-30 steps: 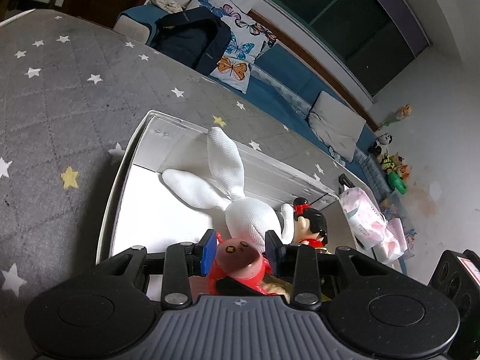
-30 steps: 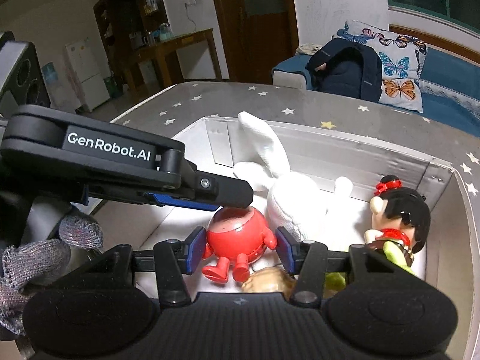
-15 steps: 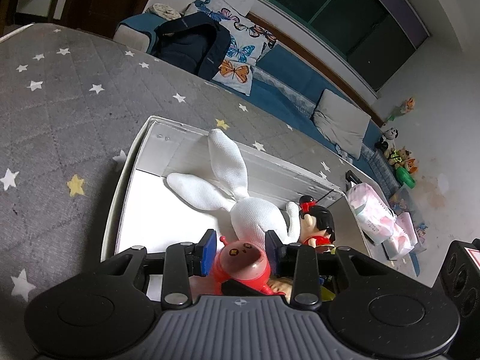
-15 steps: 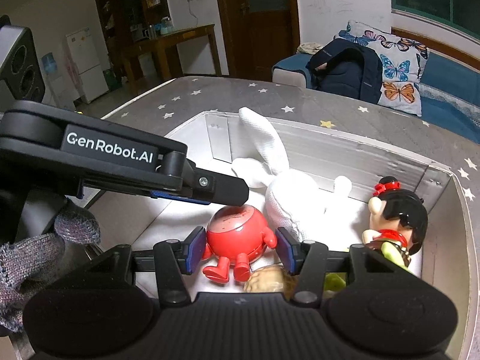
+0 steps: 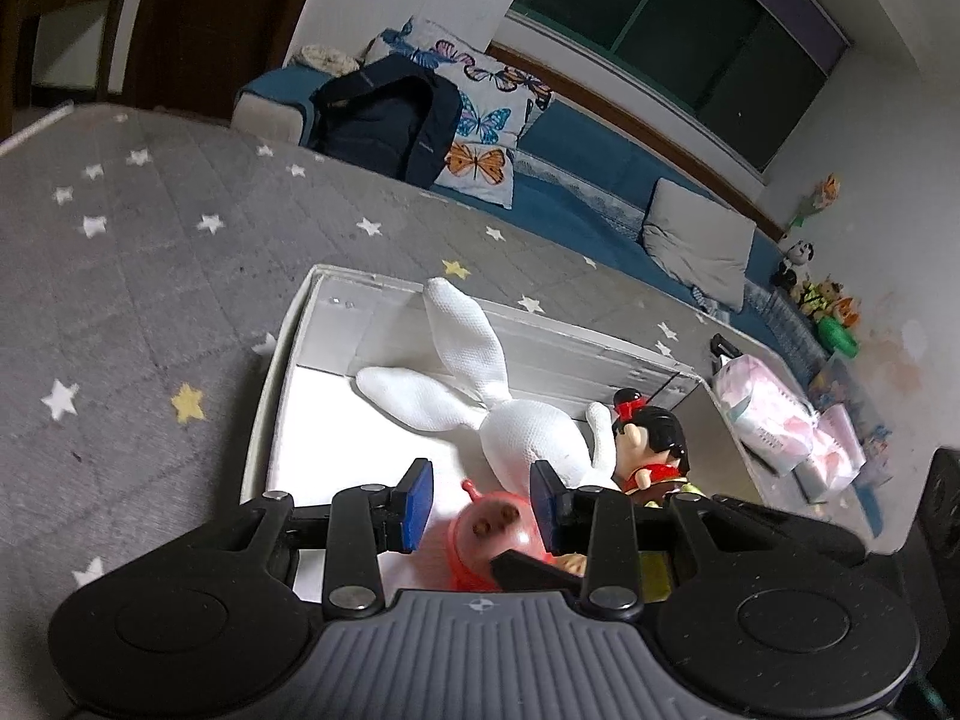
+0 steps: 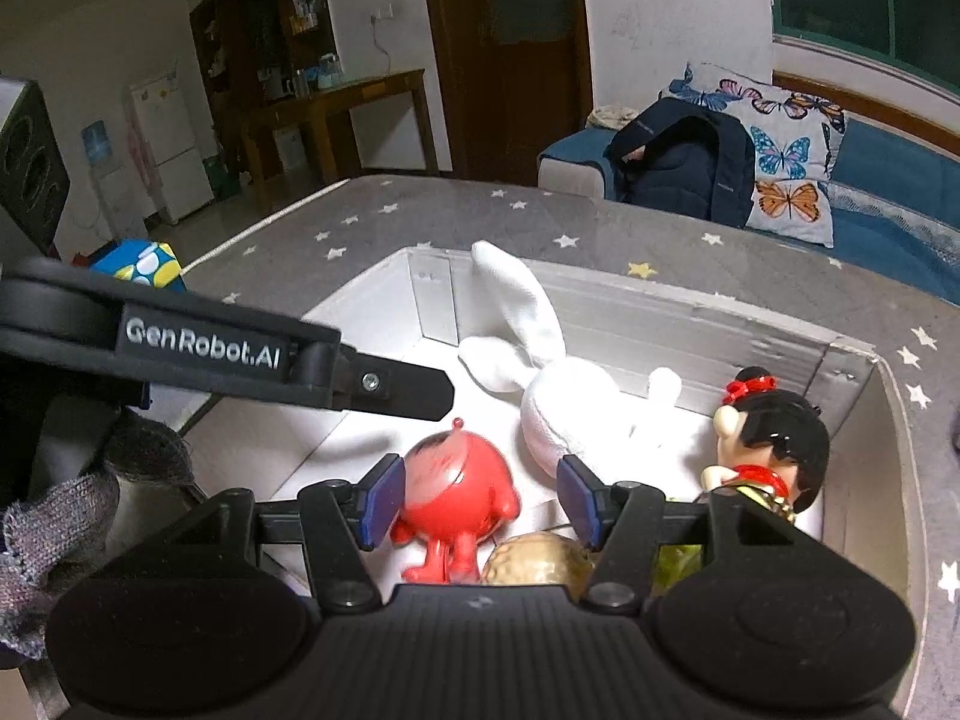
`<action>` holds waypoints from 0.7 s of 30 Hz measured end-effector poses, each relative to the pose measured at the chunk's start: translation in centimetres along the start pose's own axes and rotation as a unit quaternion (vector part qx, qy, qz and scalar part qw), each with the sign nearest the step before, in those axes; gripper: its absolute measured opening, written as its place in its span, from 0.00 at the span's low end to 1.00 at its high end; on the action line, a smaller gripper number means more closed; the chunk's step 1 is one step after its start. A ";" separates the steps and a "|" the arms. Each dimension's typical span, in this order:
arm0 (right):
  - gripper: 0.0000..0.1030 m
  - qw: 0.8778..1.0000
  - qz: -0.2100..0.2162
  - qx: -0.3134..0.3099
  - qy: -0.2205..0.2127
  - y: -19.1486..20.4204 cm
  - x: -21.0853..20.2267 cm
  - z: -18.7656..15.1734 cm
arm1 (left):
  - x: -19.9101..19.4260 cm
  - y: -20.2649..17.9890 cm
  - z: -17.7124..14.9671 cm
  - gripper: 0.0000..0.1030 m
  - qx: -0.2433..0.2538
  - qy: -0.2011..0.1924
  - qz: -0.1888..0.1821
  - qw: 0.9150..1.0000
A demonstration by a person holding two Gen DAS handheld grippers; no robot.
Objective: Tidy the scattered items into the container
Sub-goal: 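Carry the red toy into the box and lower it with the left gripper, then open the left gripper and withdraw it from the box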
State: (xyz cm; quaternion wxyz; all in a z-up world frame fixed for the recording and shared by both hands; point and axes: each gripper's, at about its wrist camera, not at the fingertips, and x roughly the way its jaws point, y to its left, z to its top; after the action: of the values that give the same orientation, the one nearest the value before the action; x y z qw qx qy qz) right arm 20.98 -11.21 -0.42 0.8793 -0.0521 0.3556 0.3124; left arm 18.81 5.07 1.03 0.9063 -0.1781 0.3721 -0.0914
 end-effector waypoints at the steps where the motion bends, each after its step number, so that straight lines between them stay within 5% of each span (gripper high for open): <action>1: 0.60 1.000 -0.001 0.000 -0.002 0.0 -0.2 0.0 | -0.2 -0.2 -0.1 0.36 0.007 -0.003 0.004 1.000; 11: 0.60 1.000 -0.007 -0.002 -0.021 0.4 -2.5 -0.5 | -2.4 -1.5 -0.7 0.36 0.037 -0.028 0.017 0.999; 21: 0.72 0.998 -0.019 0.000 -0.059 1.6 -6.5 -2.2 | -5.2 -3.5 -2.9 0.37 0.073 -0.043 0.028 0.996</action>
State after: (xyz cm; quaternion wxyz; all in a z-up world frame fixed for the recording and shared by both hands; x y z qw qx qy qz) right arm 15.11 -13.96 2.41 0.9047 -0.0406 0.3016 0.2982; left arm 12.94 2.64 3.81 0.9341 -0.1049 0.3305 -0.0847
